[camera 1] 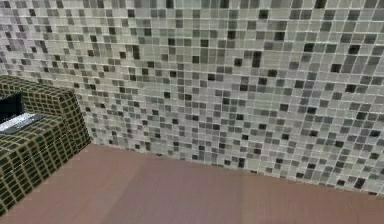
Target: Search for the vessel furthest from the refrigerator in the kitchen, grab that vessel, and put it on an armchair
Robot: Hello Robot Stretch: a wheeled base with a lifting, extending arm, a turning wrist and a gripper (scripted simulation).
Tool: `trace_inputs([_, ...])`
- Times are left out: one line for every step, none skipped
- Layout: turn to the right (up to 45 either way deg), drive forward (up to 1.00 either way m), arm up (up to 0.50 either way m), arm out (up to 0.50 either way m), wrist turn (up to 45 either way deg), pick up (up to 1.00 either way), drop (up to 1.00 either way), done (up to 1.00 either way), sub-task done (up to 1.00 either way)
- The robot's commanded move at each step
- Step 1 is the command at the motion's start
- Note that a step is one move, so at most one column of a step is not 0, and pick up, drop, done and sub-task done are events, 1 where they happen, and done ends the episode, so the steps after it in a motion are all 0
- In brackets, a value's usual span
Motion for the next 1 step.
trace_inputs([0.0, 0.35, 0.00, 0.00, 0.0, 0.00, 0.00, 0.00, 0.00])
